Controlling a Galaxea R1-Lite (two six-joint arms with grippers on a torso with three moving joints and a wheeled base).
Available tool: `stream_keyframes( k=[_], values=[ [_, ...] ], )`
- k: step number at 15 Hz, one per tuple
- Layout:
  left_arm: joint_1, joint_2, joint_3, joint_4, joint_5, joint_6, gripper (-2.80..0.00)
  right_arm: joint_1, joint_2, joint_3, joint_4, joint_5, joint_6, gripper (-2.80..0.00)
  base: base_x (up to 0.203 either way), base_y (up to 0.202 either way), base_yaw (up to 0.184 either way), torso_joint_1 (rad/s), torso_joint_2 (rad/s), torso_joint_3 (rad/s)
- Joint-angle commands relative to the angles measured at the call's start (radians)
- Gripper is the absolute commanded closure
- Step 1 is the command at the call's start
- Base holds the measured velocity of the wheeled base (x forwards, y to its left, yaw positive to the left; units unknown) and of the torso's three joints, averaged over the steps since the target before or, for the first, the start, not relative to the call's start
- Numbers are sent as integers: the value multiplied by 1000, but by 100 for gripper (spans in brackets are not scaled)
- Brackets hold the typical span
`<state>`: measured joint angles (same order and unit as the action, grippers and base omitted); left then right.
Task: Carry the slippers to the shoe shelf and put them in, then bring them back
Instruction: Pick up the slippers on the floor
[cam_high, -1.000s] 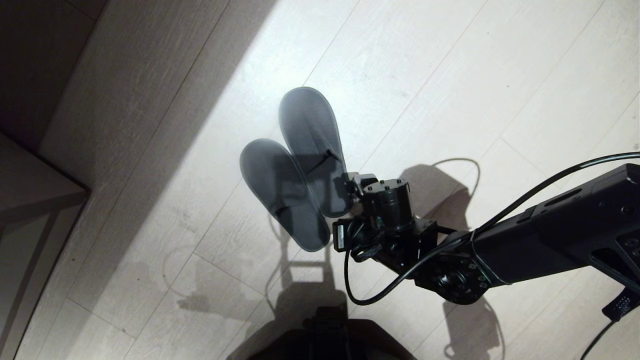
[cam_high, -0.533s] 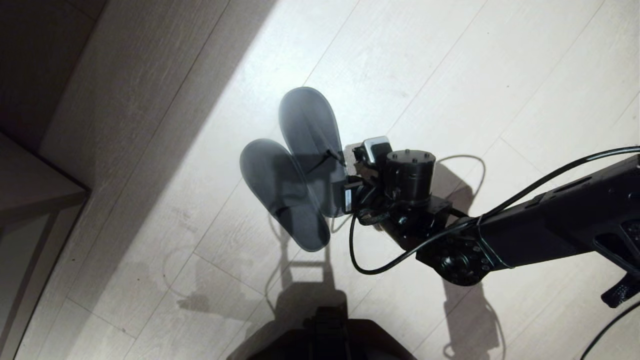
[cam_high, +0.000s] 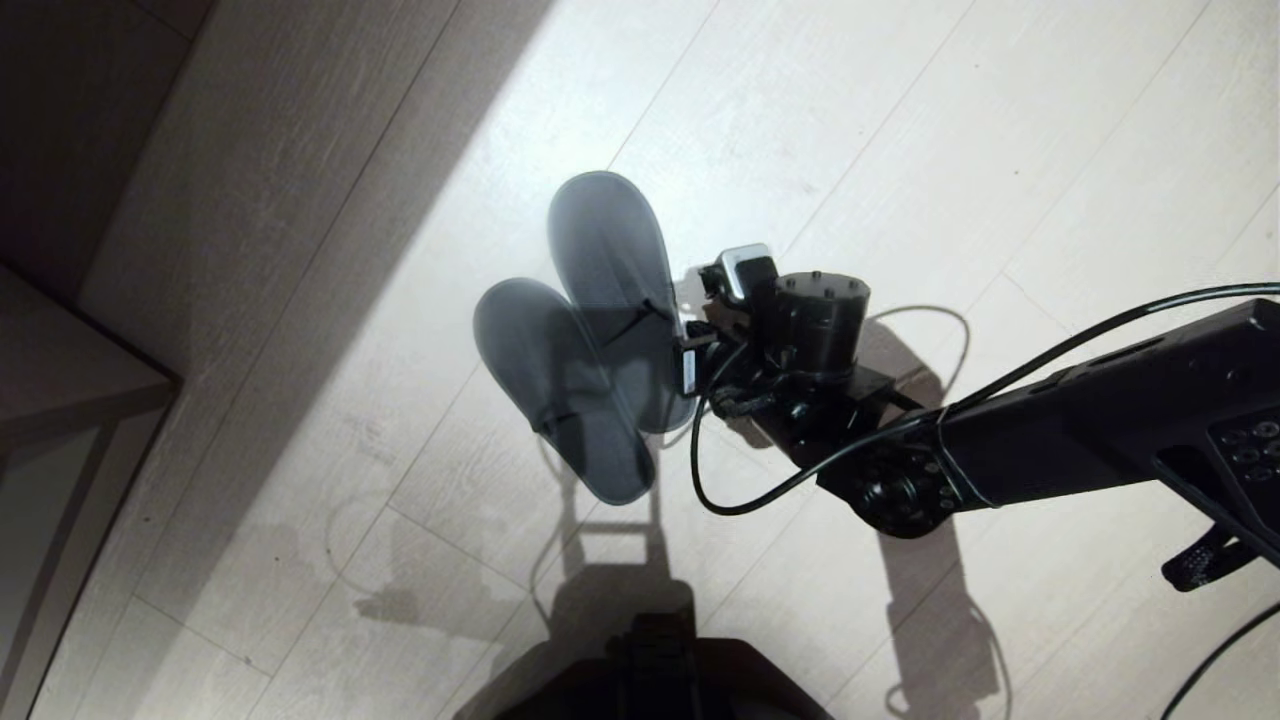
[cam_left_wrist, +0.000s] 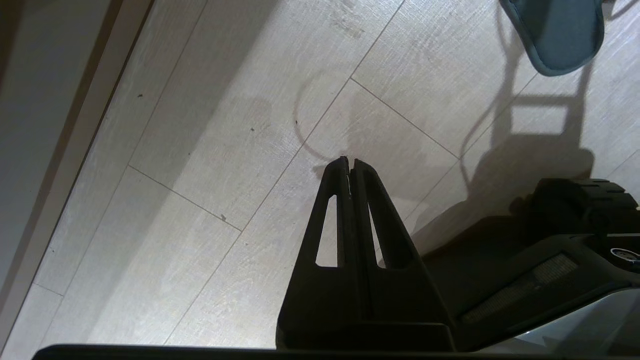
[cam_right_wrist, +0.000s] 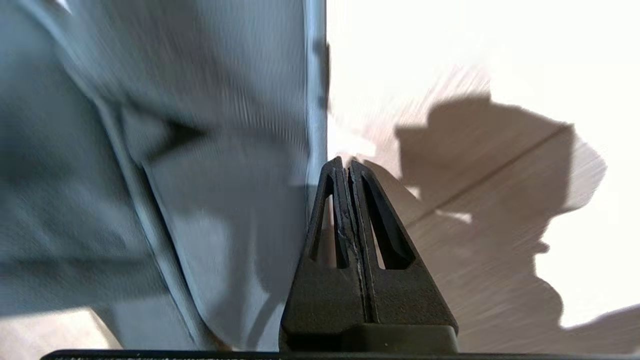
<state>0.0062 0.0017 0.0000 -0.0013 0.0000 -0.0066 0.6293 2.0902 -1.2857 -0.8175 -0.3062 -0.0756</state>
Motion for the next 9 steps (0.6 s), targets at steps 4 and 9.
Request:
stream_keyframes(
  k=[4,9],
  values=[
    [0,0,0,0,0,-1,0,15,-80,-36,55,38,-5,0,0,0,0,0,0,0],
    [0,0,0,0,0,0,0,42,-3,-165,153,149,108,0,0,0,0,0,0,0]
  ],
)
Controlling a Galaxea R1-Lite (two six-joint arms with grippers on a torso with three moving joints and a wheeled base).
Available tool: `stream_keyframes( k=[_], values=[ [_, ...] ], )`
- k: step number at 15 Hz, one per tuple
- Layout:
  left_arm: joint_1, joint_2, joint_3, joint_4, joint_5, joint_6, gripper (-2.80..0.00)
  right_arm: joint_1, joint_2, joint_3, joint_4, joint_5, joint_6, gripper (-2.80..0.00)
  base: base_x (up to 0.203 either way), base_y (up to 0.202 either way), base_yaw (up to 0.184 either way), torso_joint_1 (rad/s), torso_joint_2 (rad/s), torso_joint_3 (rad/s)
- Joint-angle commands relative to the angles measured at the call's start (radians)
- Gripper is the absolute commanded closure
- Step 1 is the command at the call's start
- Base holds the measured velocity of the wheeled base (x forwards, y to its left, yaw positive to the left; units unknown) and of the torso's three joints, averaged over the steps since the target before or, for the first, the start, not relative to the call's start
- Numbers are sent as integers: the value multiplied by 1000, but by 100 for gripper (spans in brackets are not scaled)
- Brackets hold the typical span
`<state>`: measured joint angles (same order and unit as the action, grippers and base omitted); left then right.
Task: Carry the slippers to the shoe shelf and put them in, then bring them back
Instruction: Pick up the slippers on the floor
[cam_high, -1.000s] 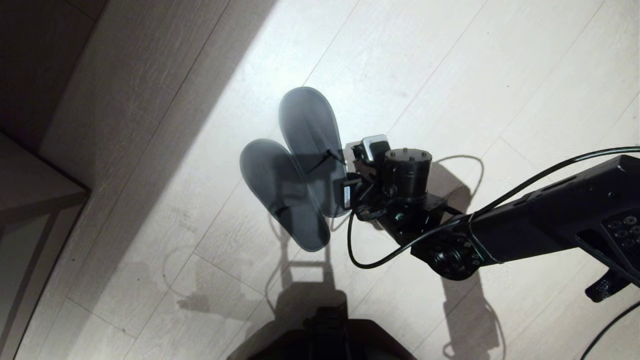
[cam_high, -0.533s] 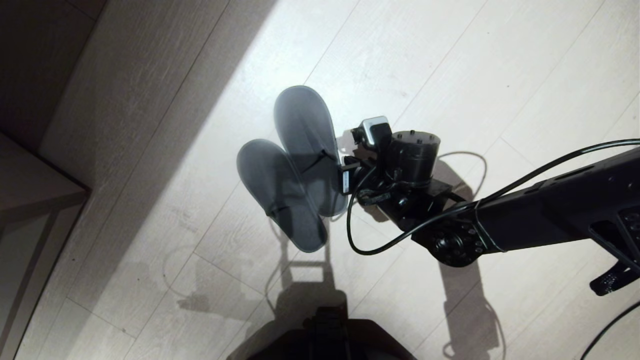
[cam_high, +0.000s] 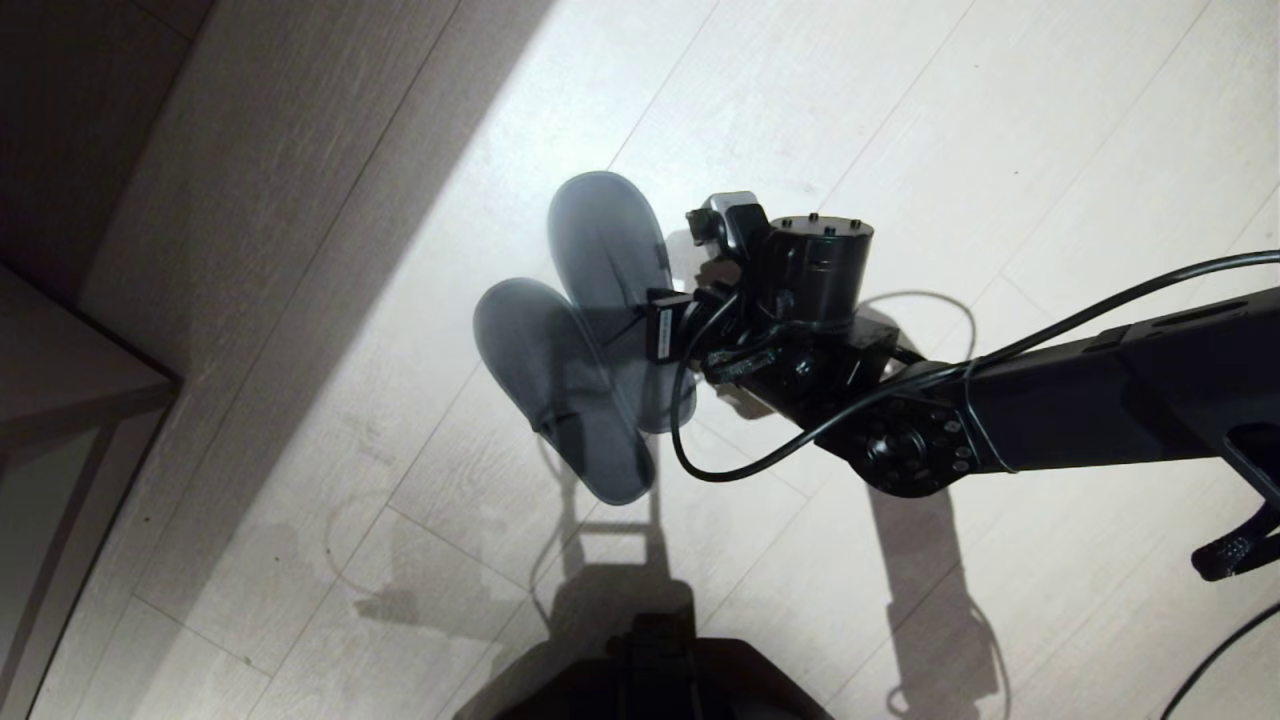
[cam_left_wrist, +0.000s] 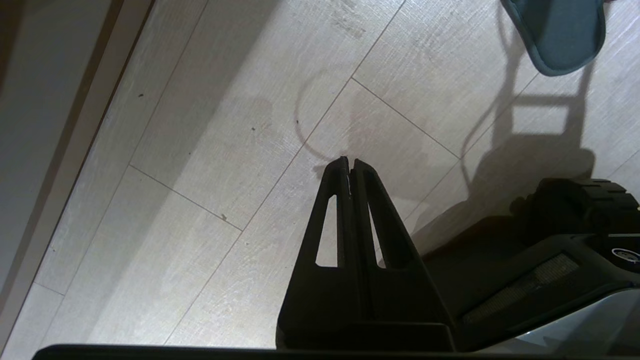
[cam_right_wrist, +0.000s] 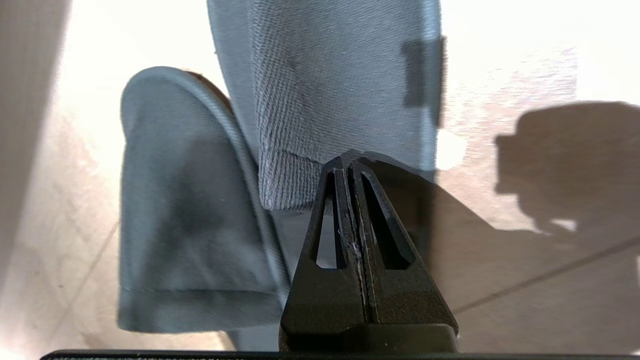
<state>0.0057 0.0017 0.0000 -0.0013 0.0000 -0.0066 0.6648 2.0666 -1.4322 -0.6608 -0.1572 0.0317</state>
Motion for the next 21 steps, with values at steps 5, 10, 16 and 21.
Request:
stream_keyframes(
  k=[5,10,16,21],
  values=[
    [0,0,0,0,0,0,0,42,17,10,33,-2,13,0,0,0,0,0,0,0],
    [0,0,0,0,0,-1,0,43,64,49,23,-36,13,0,0,0,0,0,0,0],
    [0,0,0,0,0,-3,0,39,119,99,24,-108,13,0,0,0,0,0,0,0],
    [0,0,0,0,0,-4,0,44,90,196,24,-111,14,0,0,0,0,0,0,0]
  ],
)
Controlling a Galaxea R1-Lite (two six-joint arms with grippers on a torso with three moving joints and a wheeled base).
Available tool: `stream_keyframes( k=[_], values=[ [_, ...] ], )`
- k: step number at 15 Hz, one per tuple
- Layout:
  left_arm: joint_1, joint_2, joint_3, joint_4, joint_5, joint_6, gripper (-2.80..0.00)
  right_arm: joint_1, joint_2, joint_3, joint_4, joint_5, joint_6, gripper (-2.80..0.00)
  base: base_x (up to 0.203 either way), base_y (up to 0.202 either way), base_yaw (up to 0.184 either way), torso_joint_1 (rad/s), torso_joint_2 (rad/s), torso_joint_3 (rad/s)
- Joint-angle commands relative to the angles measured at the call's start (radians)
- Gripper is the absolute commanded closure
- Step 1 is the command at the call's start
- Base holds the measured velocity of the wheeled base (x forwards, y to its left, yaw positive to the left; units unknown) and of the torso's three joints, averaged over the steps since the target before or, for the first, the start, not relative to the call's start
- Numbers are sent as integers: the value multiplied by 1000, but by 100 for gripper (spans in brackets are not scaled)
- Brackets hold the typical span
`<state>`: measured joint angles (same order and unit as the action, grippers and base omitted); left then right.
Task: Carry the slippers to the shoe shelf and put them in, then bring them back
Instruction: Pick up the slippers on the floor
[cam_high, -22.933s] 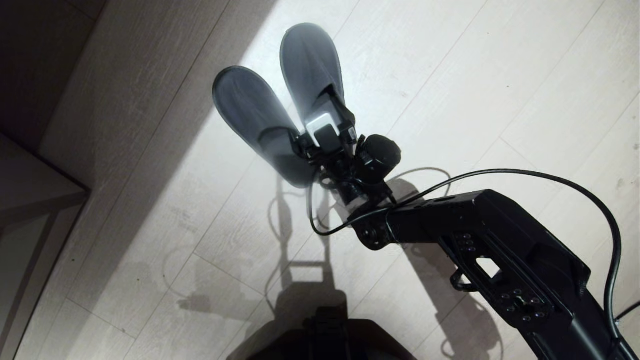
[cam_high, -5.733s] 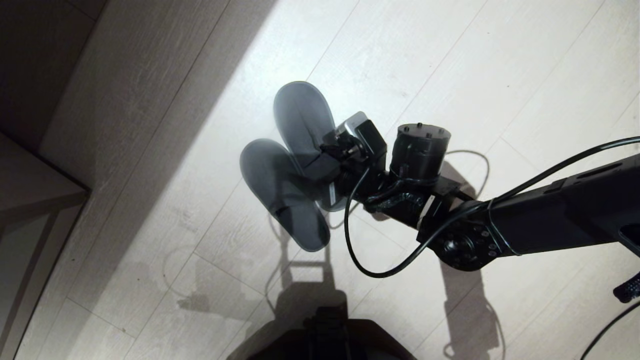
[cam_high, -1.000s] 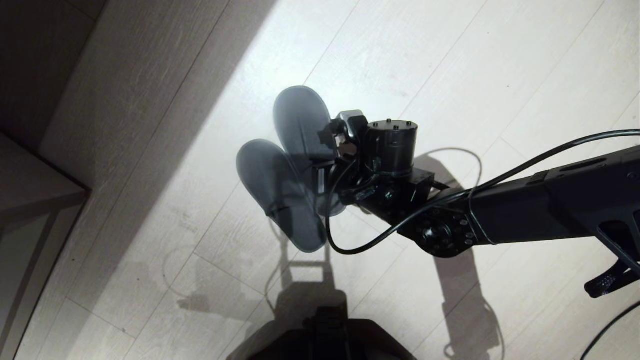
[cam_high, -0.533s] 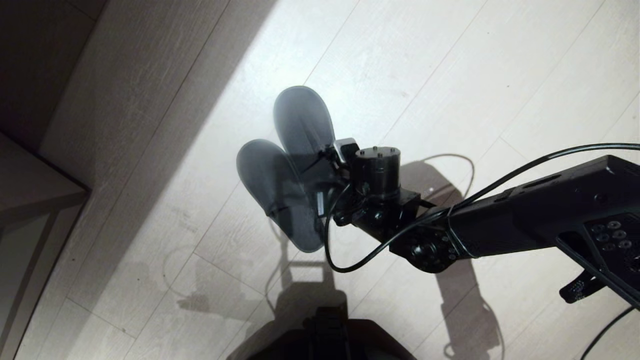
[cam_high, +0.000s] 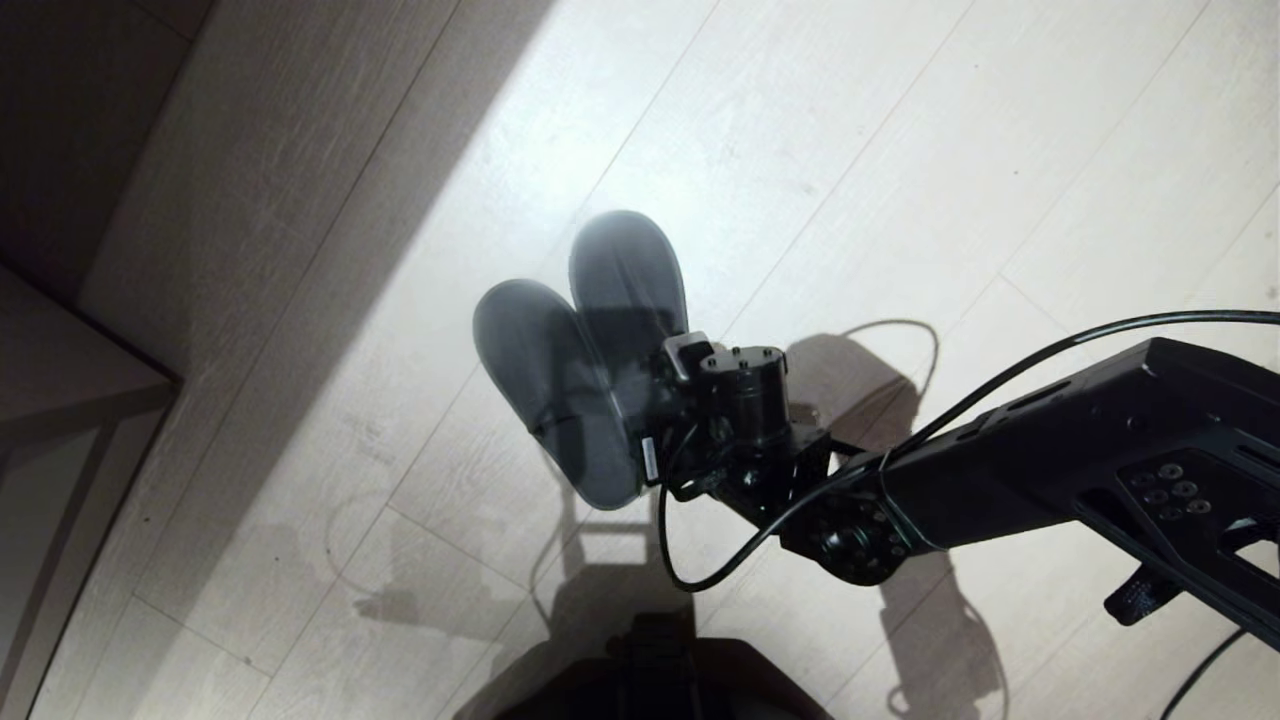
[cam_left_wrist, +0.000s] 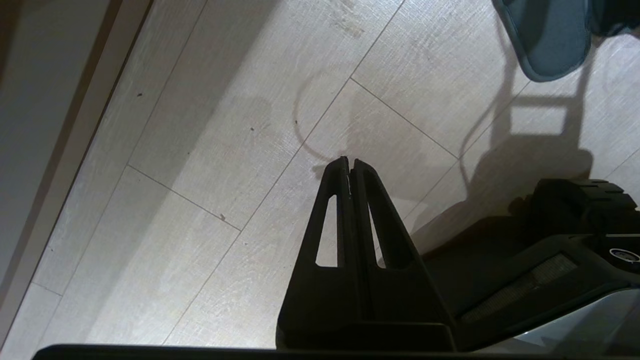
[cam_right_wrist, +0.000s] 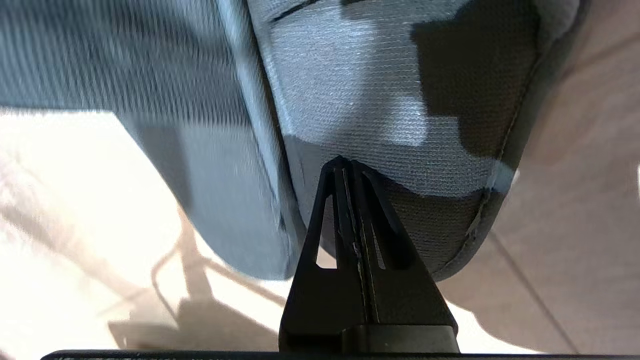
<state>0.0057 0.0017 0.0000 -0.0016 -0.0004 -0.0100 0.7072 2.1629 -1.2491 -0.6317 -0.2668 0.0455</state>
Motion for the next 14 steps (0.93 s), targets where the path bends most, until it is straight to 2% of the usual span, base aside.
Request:
stream_keyframes(
  k=[1,7,12,13,14],
  values=[
    [0,0,0,0,0,-1,0,4,-15,23,-6,0,2,0,0,0,0,0,0,0],
    [0,0,0,0,0,-1,0,12,-76,6,-38,-13,-19,0,0,0,0,0,0,0],
    [0,0,0,0,0,1,0,74,-192,72,-43,-13,-59,0,0,0,0,0,0,0],
    [0,0,0,0,0,1,0,87,-198,83,-37,-12,-58,-280,0,0,0,0,0,0],
    [0,0,0,0,0,-1,0,90,-191,81,-40,-9,-54,-280,0,0,0,0,0,0]
  ],
)
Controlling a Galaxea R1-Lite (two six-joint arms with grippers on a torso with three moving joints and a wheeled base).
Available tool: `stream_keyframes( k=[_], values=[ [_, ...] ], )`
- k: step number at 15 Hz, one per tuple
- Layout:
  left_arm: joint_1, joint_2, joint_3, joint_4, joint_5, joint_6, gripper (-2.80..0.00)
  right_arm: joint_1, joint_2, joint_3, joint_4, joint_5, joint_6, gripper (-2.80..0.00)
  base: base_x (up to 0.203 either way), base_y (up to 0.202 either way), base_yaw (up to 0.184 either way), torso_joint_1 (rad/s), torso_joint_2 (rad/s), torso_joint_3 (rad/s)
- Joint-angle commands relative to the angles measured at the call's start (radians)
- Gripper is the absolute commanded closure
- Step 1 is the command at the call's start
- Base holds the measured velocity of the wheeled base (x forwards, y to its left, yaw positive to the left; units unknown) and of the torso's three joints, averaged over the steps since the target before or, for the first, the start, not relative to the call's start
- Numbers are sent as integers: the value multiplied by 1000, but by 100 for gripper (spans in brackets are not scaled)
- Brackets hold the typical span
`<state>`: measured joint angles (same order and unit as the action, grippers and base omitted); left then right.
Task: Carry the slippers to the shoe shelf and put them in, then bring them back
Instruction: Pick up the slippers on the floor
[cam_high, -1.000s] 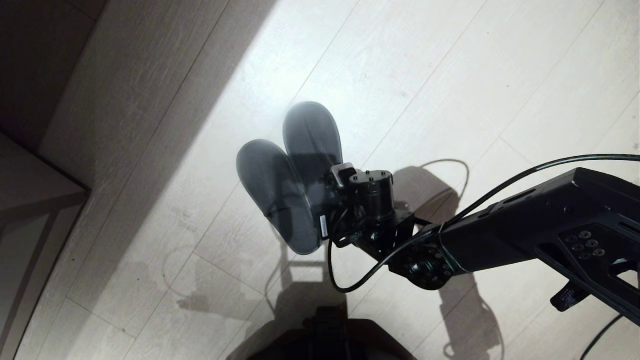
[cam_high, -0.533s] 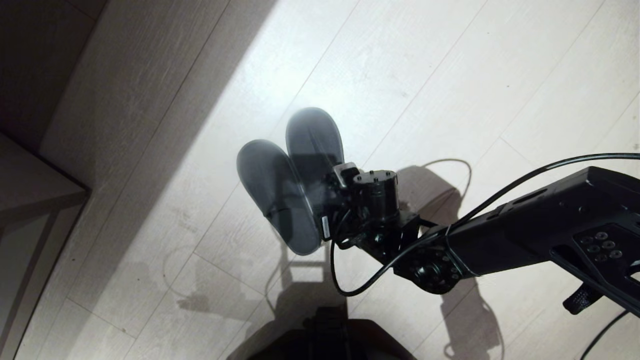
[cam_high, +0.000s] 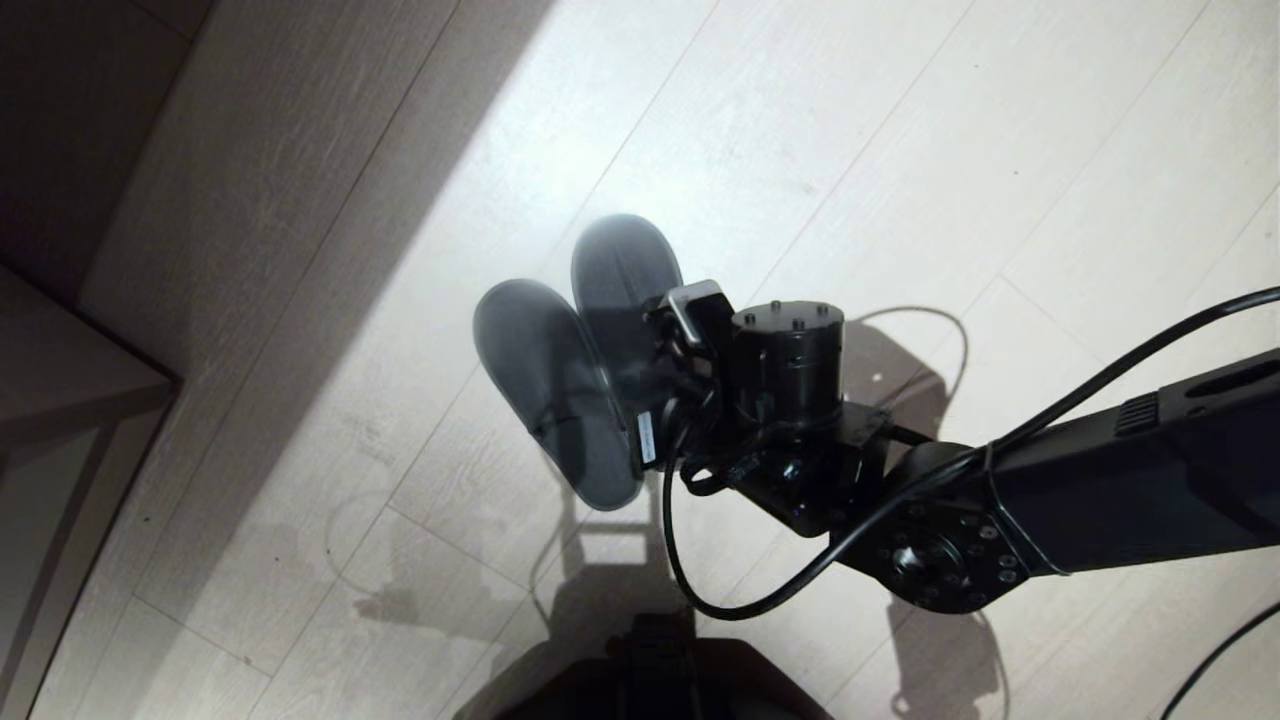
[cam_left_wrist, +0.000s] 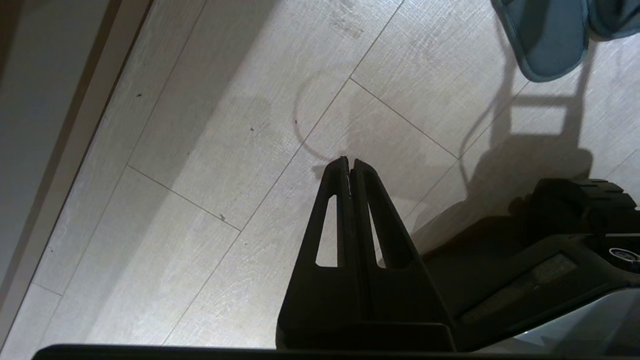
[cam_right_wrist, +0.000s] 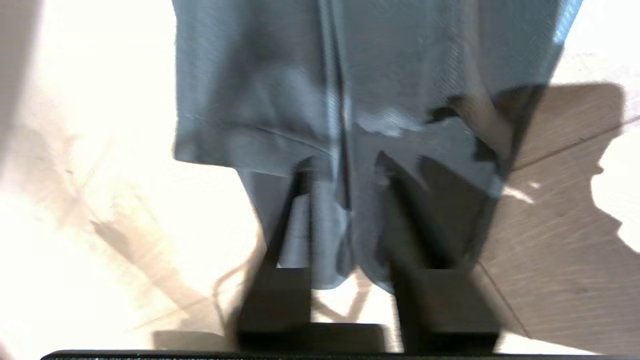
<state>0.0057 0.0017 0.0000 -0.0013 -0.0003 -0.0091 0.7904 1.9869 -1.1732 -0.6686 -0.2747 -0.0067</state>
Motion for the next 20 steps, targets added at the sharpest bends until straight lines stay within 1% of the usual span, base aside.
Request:
stream_keyframes(
  k=[1,4,6,7,9,10,11,13,14,15,17,18,20],
  values=[
    [0,0,0,0,0,-1,0,9,2,4,-11,1,7,-280,0,0,0,0,0,0],
    [0,0,0,0,0,0,0,30,52,-18,-19,66,38,-280,0,0,0,0,0,0],
    [0,0,0,0,0,0,0,52,87,-40,-14,58,40,-280,0,0,0,0,0,0],
    [0,0,0,0,0,0,0,56,104,-41,-14,19,23,-280,0,0,0,0,0,0],
    [0,0,0,0,0,0,0,58,137,-46,-20,-101,-72,-280,0,0,0,0,0,0],
    [0,0,0,0,0,0,0,63,144,-50,-23,-137,-94,-280,0,0,0,0,0,0],
    [0,0,0,0,0,0,0,81,144,-52,-23,-154,-97,-280,0,0,0,0,0,0],
    [1,0,0,0,0,0,0,88,164,-67,-25,-175,-113,-280,0,0,0,0,0,0],
    [0,0,0,0,0,0,0,88,181,-90,-34,-193,-139,-280,0,0,0,0,0,0],
    [0,0,0,0,0,0,0,89,207,-123,-60,-235,-175,-280,0,0,0,0,0,0],
    [0,0,0,0,0,0,0,90,245,-165,-103,-285,-279,-280,0,0,0,0,0,0],
    [0,0,0,0,0,-1,0,90,260,-186,-115,-313,-318,-280,0,0,0,0,0,0],
    [0,0,0,0,0,-2,0,97,272,-213,-123,-346,-352,-280,0,0,0,0,0,0]
  ],
)
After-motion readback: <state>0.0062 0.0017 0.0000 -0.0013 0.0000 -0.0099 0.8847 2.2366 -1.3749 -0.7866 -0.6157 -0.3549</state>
